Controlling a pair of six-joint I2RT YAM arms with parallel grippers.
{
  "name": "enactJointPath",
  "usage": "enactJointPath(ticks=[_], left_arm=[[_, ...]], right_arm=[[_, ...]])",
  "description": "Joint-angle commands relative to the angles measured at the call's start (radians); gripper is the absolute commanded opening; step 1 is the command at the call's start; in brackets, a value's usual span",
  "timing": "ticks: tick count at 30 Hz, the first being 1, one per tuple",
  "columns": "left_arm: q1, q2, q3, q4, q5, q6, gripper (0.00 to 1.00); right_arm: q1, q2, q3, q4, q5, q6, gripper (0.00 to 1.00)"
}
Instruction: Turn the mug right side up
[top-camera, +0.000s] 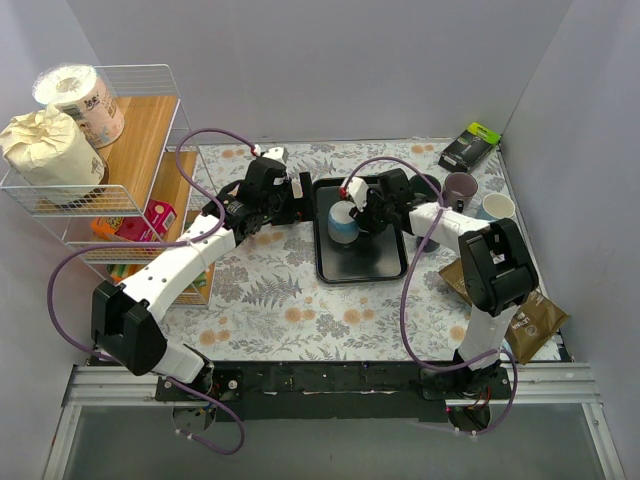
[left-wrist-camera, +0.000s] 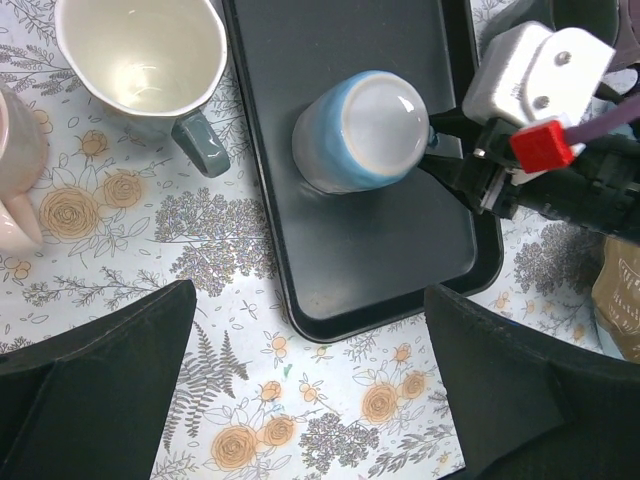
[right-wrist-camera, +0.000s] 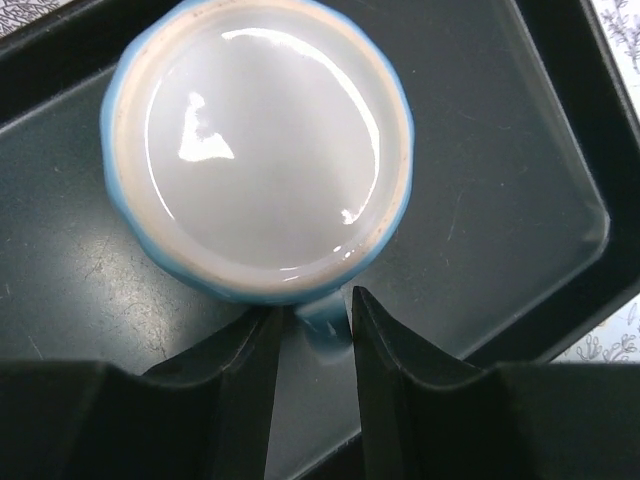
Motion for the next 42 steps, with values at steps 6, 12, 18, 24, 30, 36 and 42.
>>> enactJointPath(ticks=[6, 12, 18, 24, 30, 36, 42], left_arm=[[-0.001, -0.056, -0.002, -0.01, -0.014, -0.002, 0.98], [-0.001, -0.053, -0.001, -0.009, -0.017, -0.004, 0.98], [-0.001, -0.061, -0.008, 0.003, -0.006, -0.008, 0.98], [0.001, -0.11, -0.06, 0.086, 0.025, -0.008, 0.98], [-0.001, -0.229, -0.166, 0.262, 0.185, 0.007, 0.98], [-0.002, -0.311, -0.307, 0.511, 0.413, -0.036, 0.98], [-0.011, -0.311, -0.355, 0.727, 0.491, -0.128, 0.98]], right_arm=[[-0.02, 0.056, 0.08, 0.021, -0.024, 0.057, 0.13], [-0.022, 0.031, 0.06, 0.073, -0.033, 0.083, 0.01], [-0.052, -0.045, 0.032, 0.118, -0.108, 0.185, 0.01], [-0.091, -0.111, 0.05, 0.144, -0.251, 0.526, 0.01], [-0.092, -0.24, -0.034, 0.384, -0.364, 0.912, 0.01], [-0.085, -0.363, -0.051, 0.562, -0.372, 1.25, 0.01], [-0.071, -0.469, -0.039, 0.629, -0.314, 1.468, 0.01]])
